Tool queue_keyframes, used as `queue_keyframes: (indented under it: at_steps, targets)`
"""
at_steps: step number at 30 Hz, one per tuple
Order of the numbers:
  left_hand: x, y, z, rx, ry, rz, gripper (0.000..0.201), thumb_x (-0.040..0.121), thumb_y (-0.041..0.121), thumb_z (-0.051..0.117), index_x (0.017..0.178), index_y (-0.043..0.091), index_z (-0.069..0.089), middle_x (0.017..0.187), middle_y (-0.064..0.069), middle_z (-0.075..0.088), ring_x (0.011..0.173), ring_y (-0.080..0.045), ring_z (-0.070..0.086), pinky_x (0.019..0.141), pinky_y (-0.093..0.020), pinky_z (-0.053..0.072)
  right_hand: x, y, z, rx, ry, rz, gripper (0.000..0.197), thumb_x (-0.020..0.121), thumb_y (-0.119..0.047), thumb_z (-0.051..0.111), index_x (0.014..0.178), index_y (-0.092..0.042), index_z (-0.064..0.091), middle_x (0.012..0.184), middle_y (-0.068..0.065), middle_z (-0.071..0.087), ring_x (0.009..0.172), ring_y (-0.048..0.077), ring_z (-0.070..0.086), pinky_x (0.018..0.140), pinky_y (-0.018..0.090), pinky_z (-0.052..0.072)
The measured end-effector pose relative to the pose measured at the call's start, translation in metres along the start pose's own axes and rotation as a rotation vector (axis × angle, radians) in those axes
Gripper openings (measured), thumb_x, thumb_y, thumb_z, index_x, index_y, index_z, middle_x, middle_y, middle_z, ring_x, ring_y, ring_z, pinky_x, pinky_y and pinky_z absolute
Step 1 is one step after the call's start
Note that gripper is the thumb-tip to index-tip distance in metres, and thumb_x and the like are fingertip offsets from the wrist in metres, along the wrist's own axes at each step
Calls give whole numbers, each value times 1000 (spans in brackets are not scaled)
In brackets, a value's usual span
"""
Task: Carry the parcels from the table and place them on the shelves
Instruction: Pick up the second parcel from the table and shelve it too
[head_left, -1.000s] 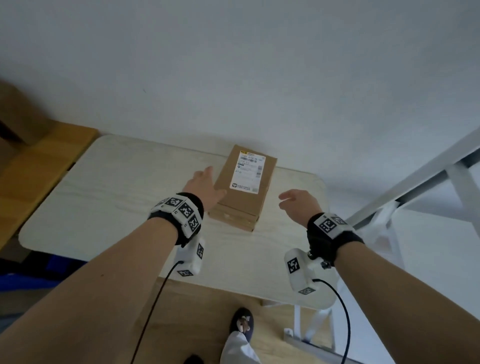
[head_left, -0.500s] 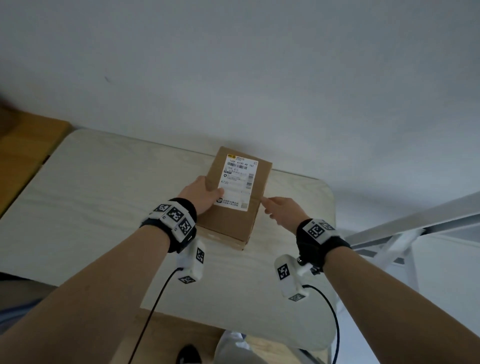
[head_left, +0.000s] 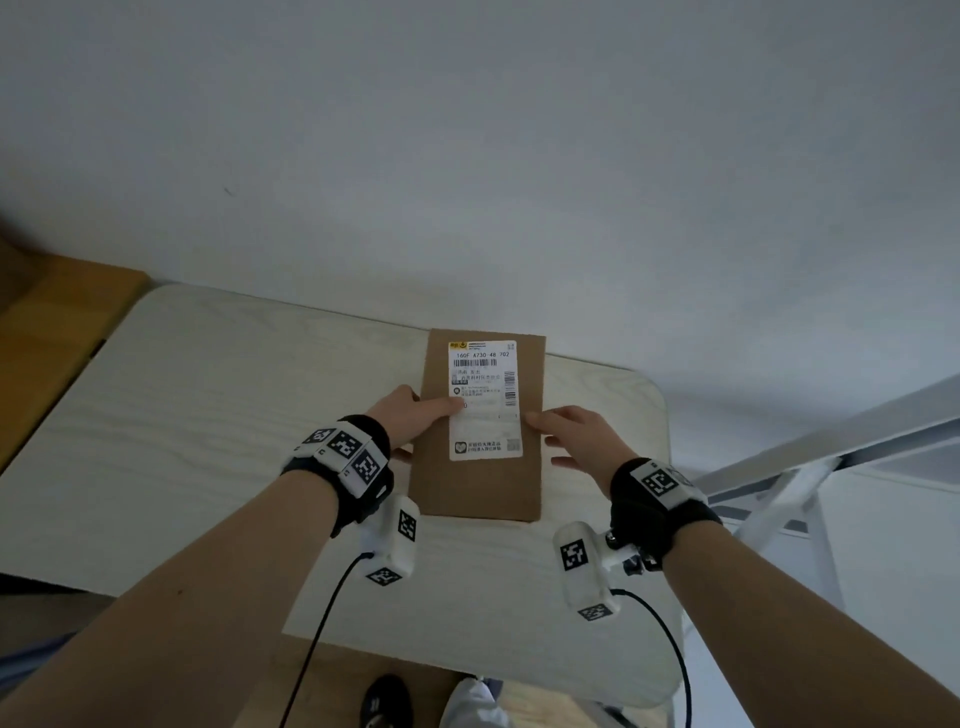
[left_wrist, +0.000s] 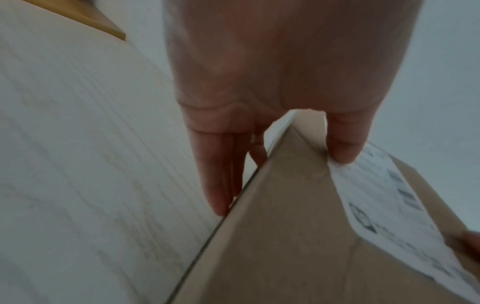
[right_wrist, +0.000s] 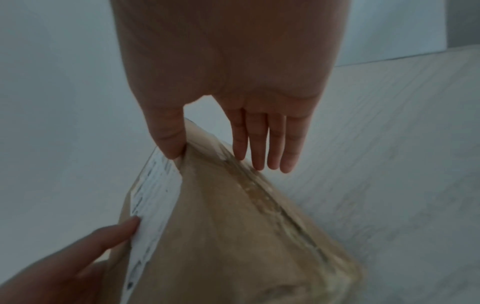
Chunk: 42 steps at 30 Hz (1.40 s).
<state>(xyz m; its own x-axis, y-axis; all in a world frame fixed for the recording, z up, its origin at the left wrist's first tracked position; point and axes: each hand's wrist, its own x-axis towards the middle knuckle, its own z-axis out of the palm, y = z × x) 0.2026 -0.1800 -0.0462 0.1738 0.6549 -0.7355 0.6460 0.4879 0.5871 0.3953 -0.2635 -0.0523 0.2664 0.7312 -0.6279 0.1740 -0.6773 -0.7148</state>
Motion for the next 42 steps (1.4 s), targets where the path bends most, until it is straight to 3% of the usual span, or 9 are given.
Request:
queue_keyframes:
  at_steps: [6, 10, 12, 15, 18, 21, 27, 31, 42]
  targets:
    - [-25, 13, -3, -100, -73, 113, 68, 85, 45, 64, 138, 10, 41, 134, -7, 58, 109, -21, 57, 79, -36, 51, -22, -11, -16, 283, 74, -74, 51, 80, -34, 68, 120, -8, 52, 127, 11, 60, 119, 25, 56, 99, 41, 49]
    - [-44, 20, -8, -117, -92, 233, 68, 82, 52, 64, 135, 12, 47, 129, -4, 63, 114, -20, 62, 87, -37, 54, -48, -24, -23, 434, 61, -158, 25, 87, -23, 59, 106, -9, 54, 110, 9, 64, 102, 23, 59, 86, 34, 47]
    - [-55, 23, -12, -171, -83, 291, 64, 83, 50, 64, 131, 10, 49, 125, -4, 65, 112, -20, 63, 82, -34, 55, -62, -29, -24, 477, 61, -205, 17, 88, -20, 56, 101, -10, 54, 104, 8, 63, 97, 21, 57, 84, 34, 45]
    - [-69, 28, -19, -288, -88, 347, 59, 85, 48, 63, 127, 8, 52, 123, -5, 66, 110, -21, 63, 76, -30, 53, -73, -34, -25, 517, 26, -241, 18, 82, -22, 59, 96, -11, 56, 98, 4, 66, 93, 19, 59, 83, 33, 45]
    - [-80, 29, -30, -365, -126, 387, 57, 86, 48, 60, 128, 10, 54, 121, -4, 67, 114, -22, 62, 86, -35, 52, -85, -40, -26, 550, -3, -271, 26, 70, -24, 61, 93, -13, 56, 94, 3, 65, 88, 18, 60, 80, 31, 48]
    - [-88, 29, -39, -367, -172, 426, 55, 87, 50, 58, 129, 15, 57, 121, -1, 68, 112, -20, 62, 91, -37, 50, -93, -45, -27, 562, -20, -292, 23, 69, -24, 61, 90, -14, 57, 91, 3, 66, 85, 18, 61, 77, 30, 49]
    - [-102, 26, -48, -361, -166, 470, 53, 88, 52, 55, 125, 15, 60, 115, 0, 70, 108, -18, 64, 88, -34, 51, -105, -51, -25, 550, -23, -315, 15, 69, -22, 62, 81, -15, 57, 87, 2, 66, 83, 18, 60, 77, 30, 49]
    - [-110, 25, -52, -382, -162, 487, 44, 89, 55, 51, 112, 20, 64, 102, 4, 71, 97, -14, 66, 79, -30, 51, -110, -54, -23, 565, -23, -330, 13, 68, -20, 62, 79, -15, 57, 85, 1, 65, 82, 17, 60, 76, 29, 49]
    - [-118, 24, -60, -403, -145, 514, 55, 89, 50, 55, 127, 10, 59, 108, 0, 70, 98, -17, 65, 79, -30, 52, -118, -62, -19, 525, -33, -365, 17, 68, -19, 63, 83, -15, 56, 89, 2, 67, 85, 18, 62, 76, 29, 50]
